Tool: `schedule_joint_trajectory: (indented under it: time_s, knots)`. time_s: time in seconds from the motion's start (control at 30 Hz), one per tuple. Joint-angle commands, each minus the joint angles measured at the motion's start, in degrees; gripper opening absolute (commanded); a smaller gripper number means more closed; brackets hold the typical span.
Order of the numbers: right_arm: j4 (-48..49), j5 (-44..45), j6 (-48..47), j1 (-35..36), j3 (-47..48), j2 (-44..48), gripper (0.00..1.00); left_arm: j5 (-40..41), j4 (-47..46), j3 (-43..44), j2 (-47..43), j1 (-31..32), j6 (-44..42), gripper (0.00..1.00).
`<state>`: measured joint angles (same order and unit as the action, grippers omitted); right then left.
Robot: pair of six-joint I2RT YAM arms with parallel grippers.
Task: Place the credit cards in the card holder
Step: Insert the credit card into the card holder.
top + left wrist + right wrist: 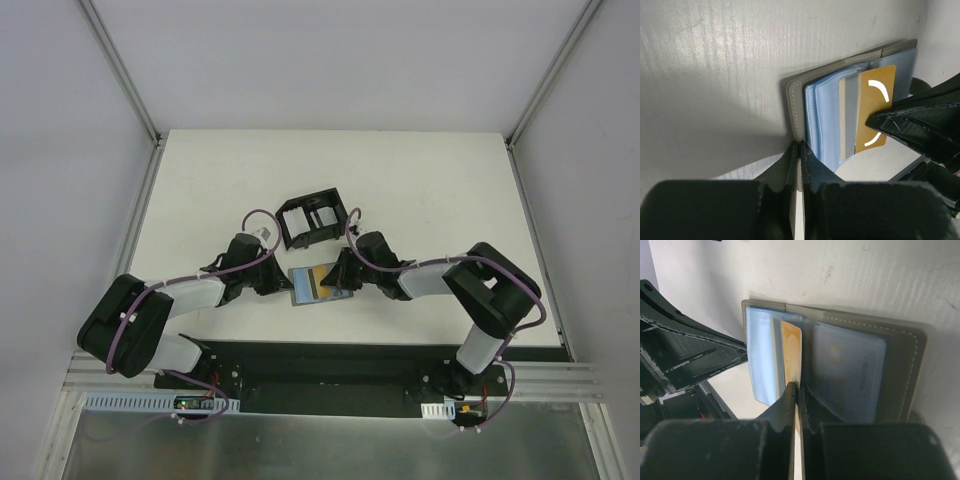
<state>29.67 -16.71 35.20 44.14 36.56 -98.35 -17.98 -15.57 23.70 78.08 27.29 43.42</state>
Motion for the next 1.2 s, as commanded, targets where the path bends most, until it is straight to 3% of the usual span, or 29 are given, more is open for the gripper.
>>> schedule_joint_trajectory:
  time_s: [0.0, 0.23, 0.37, 0.5, 1.17]
  knots:
    - [-7.52, 0.45, 0.04, 1.04, 1.23, -3.08, 0.02, 0.84, 0.72, 0.29, 0.58, 0.05, -1.06, 0.0]
    - [-10.41, 1.67, -0.04, 0.69, 1.77, -1.07, 0.15, 0.93, 0.81, -0.15, -0.65, 0.05, -0.61, 0.0]
    - [-16.21, 4.66, -4.16, -0.81, 2.38, 3.76, 0.32, 0.75, 0.98, -0.24, -1.09, 0.05, -0.7, 0.0]
    - [-21.23, 4.85, -7.16, -0.72, 5.27, 4.13, 0.4, 0.4, 1.07, -0.15, -1.36, 0.05, -1.05, 0.0]
    - [-19.48, 2.82, -6.55, 4.38, 11.61, 0.08, 0.35, 0.05, 0.54, -0.15, -1.97, 0.05, -0.97, 0.0]
